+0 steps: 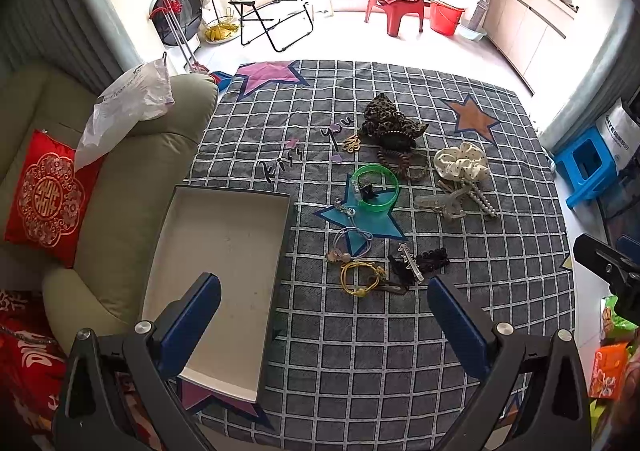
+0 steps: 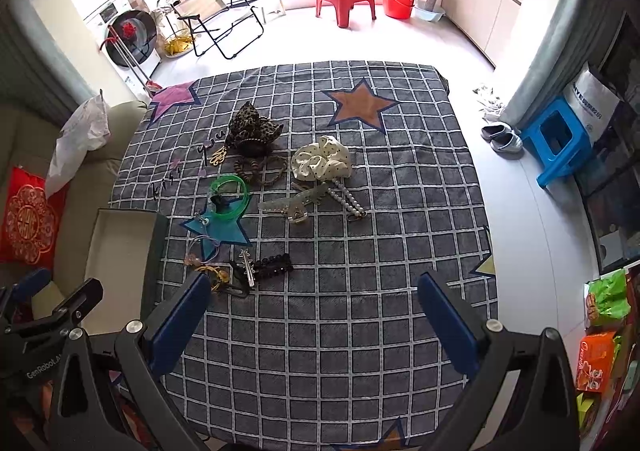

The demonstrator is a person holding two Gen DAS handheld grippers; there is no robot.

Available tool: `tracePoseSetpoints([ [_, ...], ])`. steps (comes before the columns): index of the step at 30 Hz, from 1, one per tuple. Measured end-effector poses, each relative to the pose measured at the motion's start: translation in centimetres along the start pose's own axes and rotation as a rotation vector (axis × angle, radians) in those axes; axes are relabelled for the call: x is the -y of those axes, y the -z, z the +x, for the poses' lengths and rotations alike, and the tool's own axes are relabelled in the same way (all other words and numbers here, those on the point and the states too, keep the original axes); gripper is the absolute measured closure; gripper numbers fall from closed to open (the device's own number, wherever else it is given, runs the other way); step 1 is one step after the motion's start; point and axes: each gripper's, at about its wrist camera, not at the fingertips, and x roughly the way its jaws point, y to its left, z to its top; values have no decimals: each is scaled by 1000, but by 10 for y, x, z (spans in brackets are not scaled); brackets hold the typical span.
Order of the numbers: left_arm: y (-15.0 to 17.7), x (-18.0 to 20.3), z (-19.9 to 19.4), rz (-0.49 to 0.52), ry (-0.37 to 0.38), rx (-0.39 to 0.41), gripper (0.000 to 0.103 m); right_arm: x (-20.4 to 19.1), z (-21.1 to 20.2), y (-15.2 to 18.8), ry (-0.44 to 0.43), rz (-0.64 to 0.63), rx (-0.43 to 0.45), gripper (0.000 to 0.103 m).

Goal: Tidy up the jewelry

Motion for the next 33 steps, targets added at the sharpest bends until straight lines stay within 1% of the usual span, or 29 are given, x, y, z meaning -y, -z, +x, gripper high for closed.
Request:
tracePoseSetpoints([
  [7, 0, 0, 0, -2, 0, -1, 0, -2, 5, 0, 13, 6, -4, 0],
  [11, 0, 0, 0, 1, 0, 0, 0, -2, 4, 1, 7, 7, 14, 0],
  [17, 0, 0, 0, 0, 1, -1, 0, -2, 5, 1, -1, 13, 4, 0],
  [20, 0, 0, 1, -1, -1, -1, 0, -2, 5, 1, 9, 9, -3, 0],
  [25, 0, 0, 1, 0, 0, -2, 0, -2, 4, 1, -12, 16, 16, 0],
  [33, 0, 0, 1, 0, -1, -2, 0, -2, 4, 1, -13, 17, 11, 0],
])
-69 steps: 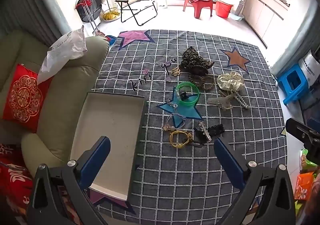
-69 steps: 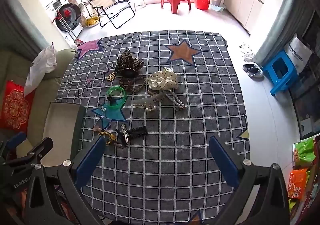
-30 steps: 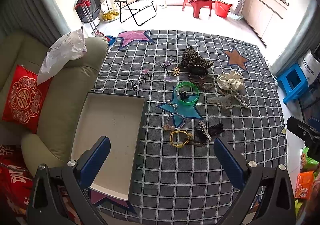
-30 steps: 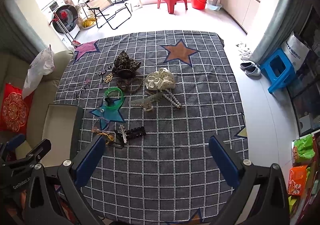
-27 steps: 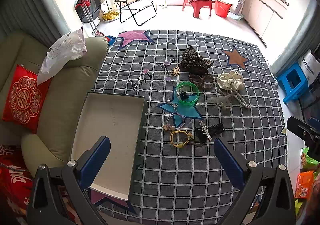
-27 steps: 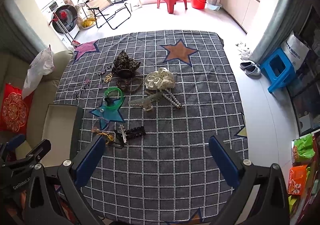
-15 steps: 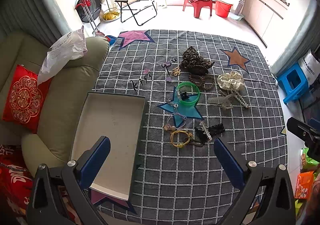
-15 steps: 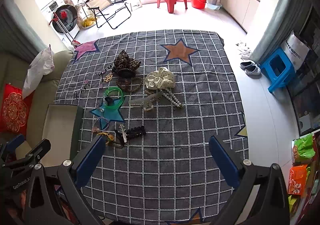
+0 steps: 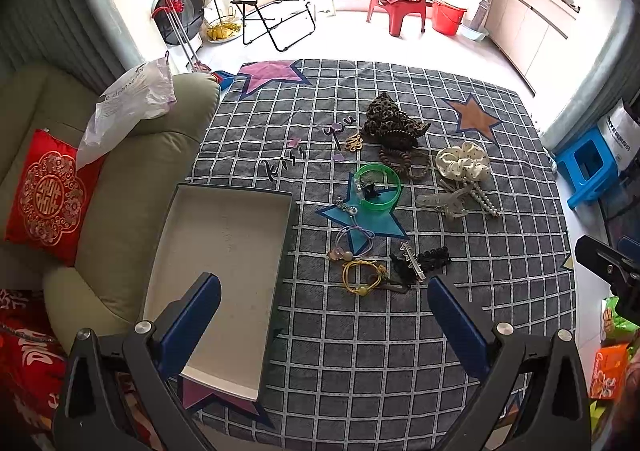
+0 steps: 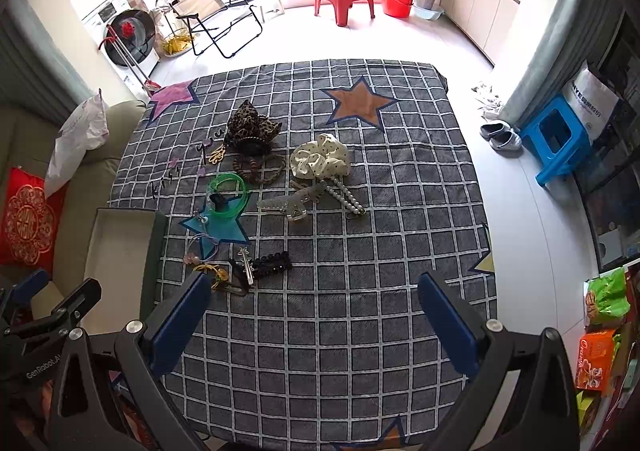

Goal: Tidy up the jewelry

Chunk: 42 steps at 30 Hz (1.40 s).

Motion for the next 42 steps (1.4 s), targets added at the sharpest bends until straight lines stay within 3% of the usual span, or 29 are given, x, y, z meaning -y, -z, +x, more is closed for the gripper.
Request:
tracePoseSetpoints([
  [17, 3, -1, 1, 0, 2, -4, 0, 1, 2, 4, -2, 3, -9, 0],
  [27, 10, 0, 14, 10, -38, -33, 0, 11, 12, 5, -60, 38, -24, 0],
  [33, 9, -1, 27, 4, 4, -64, 0, 19, 22, 1, -90, 51, -28, 0],
  [42, -6, 6, 52, -7, 44, -92, 0, 27, 47, -13, -69, 24, -43, 0],
])
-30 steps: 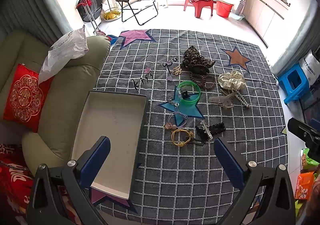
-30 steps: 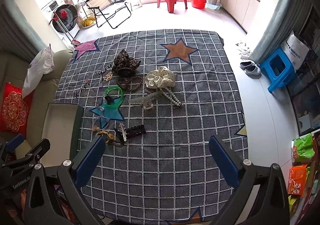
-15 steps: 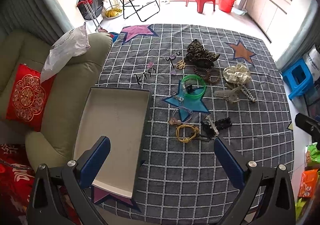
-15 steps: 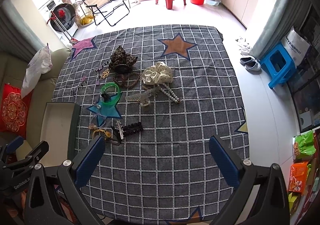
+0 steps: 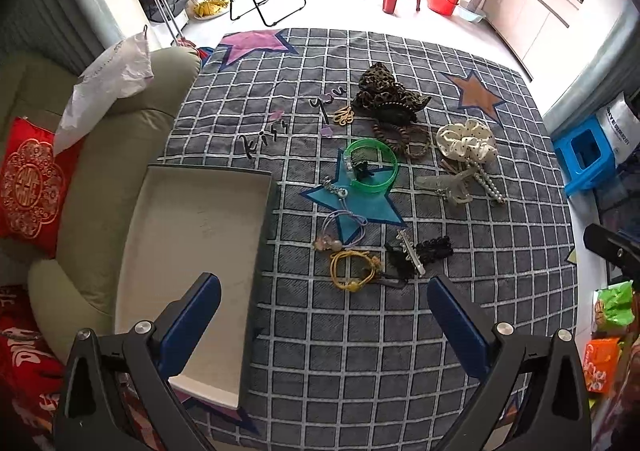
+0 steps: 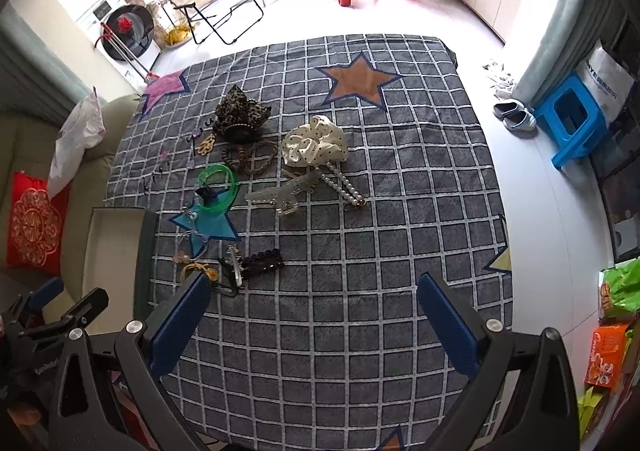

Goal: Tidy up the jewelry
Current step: 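Reach the left tool to the green bangle while the right tool reaches the polka-dot scrunchie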

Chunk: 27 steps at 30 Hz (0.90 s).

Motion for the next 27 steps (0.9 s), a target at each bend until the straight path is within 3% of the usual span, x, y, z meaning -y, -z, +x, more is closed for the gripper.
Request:
tracePoseSetpoints([
  [9, -17, 8, 36, -13, 45, -20, 0, 10, 43, -15, 15, 5, -73, 0],
  [13, -16, 19, 58, 5, 62, -49, 0, 18, 68, -15, 38, 8, -145, 0],
  [19, -21, 35, 84, 20, 78, -72, 0, 28, 94, -17, 51, 2, -176, 0],
  [21, -23, 38, 91, 20, 79, -74, 6, 32, 102, -19, 56, -3, -181, 0],
  [25, -31, 48, 107, 26, 88, -78, 6, 39, 119, -26, 61, -11, -189, 1],
  [27, -34, 51, 113, 34, 87, -70, 6, 40, 126, -32, 64, -20, -189, 5],
])
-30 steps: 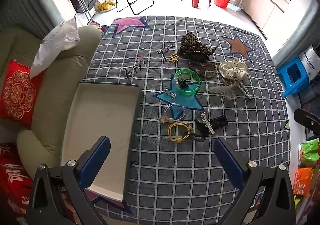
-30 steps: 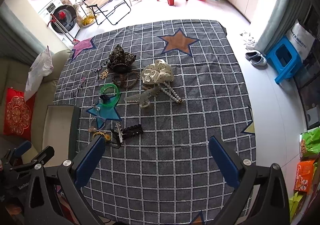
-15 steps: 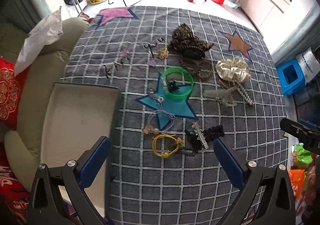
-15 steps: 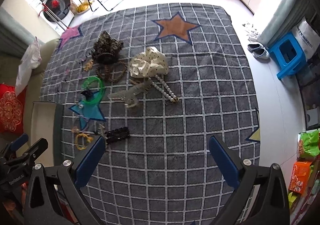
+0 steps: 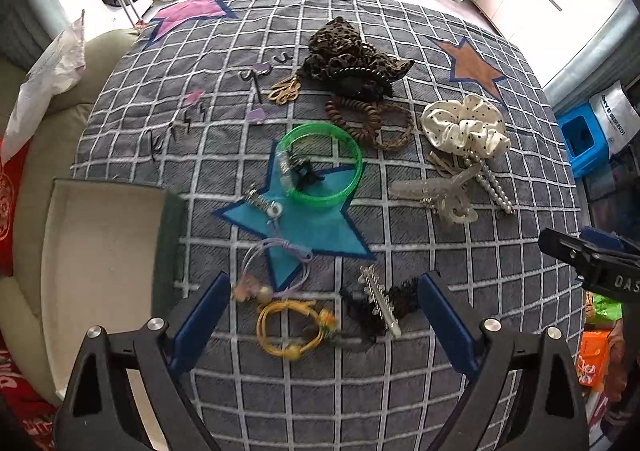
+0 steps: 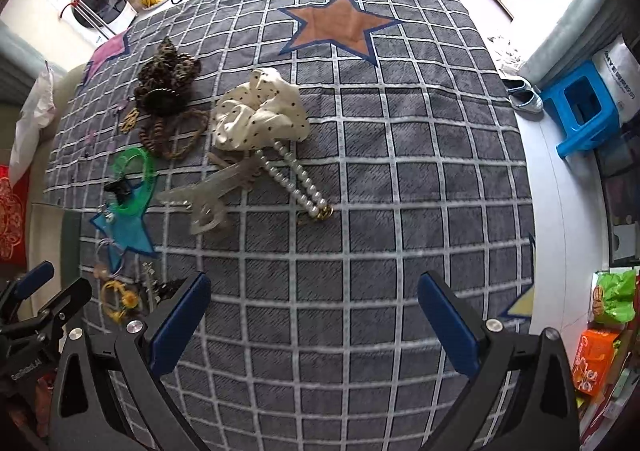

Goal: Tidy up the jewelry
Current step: 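Reach the left tool to the green bangle while the right tool reaches the polka-dot scrunchie, then grasp the green bangle with the left tool while the right tool grasps the scrunchie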

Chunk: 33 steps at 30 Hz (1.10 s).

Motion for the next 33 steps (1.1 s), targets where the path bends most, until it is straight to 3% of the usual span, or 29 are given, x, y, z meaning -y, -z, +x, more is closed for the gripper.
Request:
tracePoseSetpoints([
  [14, -68, -35, 48, -84, -2, 43, 6, -27, 37, -79, -84, -42, 66, 9],
  [16, -75, -37, 56, -83, 3, 39, 7, -28, 44, -86, -93, -30, 62, 16],
  [18, -81, -37, 63, -76, 6, 30, 17, -27, 49, -92, -94, -14, 58, 21],
  [22, -90, -36, 81, -54, 12, 3, 18, -27, 59, -98, -96, -10, 50, 32],
  [24, -93, -34, 89, -38, 12, -12, 30, -29, 64, -99, -100, -18, 45, 37],
  [29, -97, -27, 99, -5, 6, -24, 43, -36, 71, -99, -85, -43, 44, 51],
  [31, -98, -23, 99, 16, -4, -19, 55, -37, 73, -100, -82, -49, 47, 59],
  [33, -99, -20, 99, 38, -10, -14, 75, -39, 74, -101, -81, -60, 51, 69],
])
